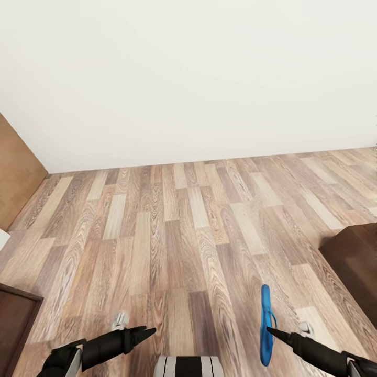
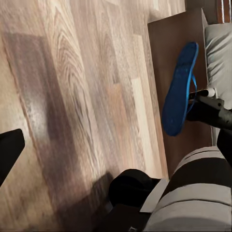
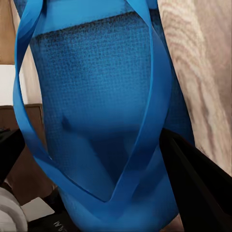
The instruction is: In the bedroom, move the book from the bed onto either nightstand, and place the two sandals side by side next to the bed.
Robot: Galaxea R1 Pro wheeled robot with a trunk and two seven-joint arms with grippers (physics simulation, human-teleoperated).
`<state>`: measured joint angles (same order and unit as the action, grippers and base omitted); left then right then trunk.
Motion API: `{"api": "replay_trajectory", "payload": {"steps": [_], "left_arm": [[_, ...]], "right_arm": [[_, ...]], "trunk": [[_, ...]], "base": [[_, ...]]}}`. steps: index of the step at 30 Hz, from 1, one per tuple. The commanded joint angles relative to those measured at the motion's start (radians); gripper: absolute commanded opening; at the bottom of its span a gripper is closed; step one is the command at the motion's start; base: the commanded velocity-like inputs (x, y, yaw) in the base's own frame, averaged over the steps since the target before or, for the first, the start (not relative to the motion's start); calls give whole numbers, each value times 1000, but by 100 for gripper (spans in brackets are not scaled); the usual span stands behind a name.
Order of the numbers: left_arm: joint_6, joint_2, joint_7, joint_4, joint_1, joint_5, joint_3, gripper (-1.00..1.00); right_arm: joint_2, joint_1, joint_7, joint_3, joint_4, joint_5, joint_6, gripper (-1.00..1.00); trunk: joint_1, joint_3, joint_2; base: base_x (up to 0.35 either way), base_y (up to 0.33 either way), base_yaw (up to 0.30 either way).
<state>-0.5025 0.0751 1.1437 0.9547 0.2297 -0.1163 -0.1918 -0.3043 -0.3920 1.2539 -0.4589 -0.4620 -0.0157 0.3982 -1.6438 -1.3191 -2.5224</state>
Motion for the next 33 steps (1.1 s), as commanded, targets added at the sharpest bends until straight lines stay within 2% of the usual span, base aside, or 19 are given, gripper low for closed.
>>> {"api": "replay_trajectory", "payload": {"steps": [1,4,7,9,18,22,33], "left_arm": [[13,0,2,-27,0,-2,0,100],[100,0,1,-126,0,6,-2,100],[188,1,1,-219,0,11,-4,100],[217,0,1,-246,0,11,-2,100],[238,3,-1,-287,0,12,-4,100],[237,7,-1,-327,0,11,-10,100],[236,20,1,-341,0,12,-8,100]], "right_arm": [[0,-1,4,-3,29,-3,-33,-100],[0,-1,7,-3,127,-3,-176,-100],[1,-1,8,-3,217,0,-273,-100],[1,-1,8,-2,249,1,-297,-100],[1,1,1,-2,311,-2,-315,-100],[0,1,-1,-3,316,-3,-315,-100],[1,1,-1,-2,318,-2,-317,-100]], "trunk": [[1,3,0],[2,15,1],[3,27,1],[4,34,2],[8,69,4],[10,85,5],[15,127,7]], "base": [[0,0,0],[0,0,0],[0,0,0],[0,0,0],[0,0,0],[0,0,0],[0,0,0]]}}
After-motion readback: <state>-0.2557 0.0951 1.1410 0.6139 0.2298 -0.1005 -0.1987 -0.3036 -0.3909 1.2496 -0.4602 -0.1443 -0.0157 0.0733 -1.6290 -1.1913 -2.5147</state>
